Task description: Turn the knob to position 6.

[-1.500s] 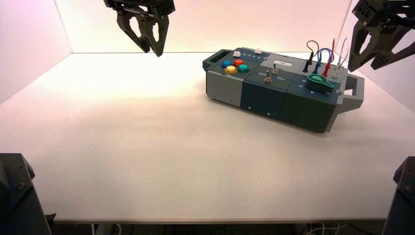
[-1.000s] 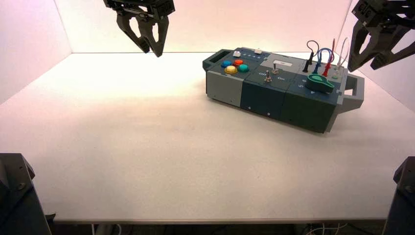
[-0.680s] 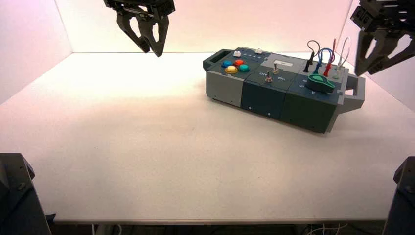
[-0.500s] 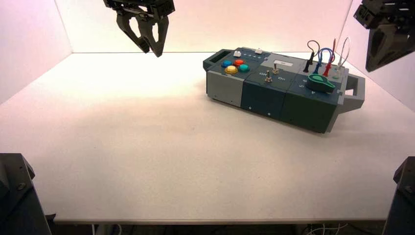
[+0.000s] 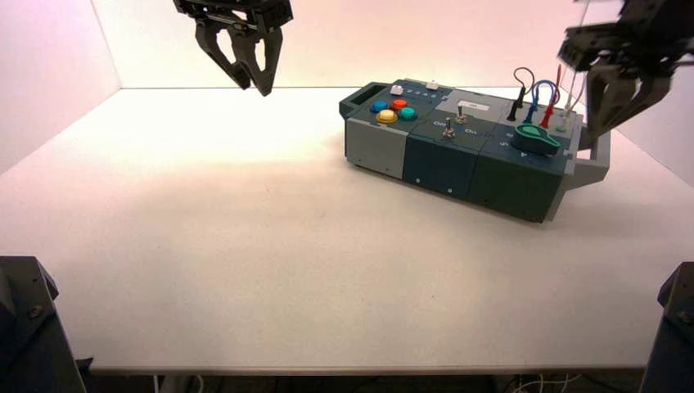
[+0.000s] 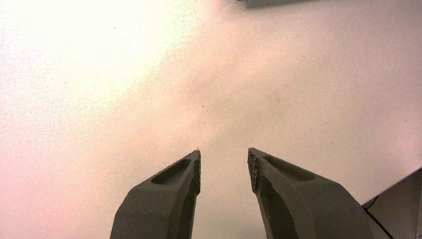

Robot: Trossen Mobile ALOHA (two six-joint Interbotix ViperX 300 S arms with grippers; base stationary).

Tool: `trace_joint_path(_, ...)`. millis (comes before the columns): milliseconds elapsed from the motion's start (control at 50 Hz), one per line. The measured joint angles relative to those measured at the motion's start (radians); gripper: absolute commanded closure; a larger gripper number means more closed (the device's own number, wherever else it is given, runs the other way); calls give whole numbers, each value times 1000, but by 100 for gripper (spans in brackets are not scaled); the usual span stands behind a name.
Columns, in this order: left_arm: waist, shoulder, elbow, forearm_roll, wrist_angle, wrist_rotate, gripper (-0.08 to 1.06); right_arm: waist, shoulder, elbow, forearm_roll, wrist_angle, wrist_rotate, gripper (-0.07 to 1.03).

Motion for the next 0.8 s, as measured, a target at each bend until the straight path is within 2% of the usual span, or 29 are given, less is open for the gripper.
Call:
trace_joint_path(320,-9,0,-2,0,0,0,46,0,132,-40,9,-18,0,99)
trace_joint_path(800,-12,0,-2,0,5,0,46,18,143,-44,20,-26,-12,99)
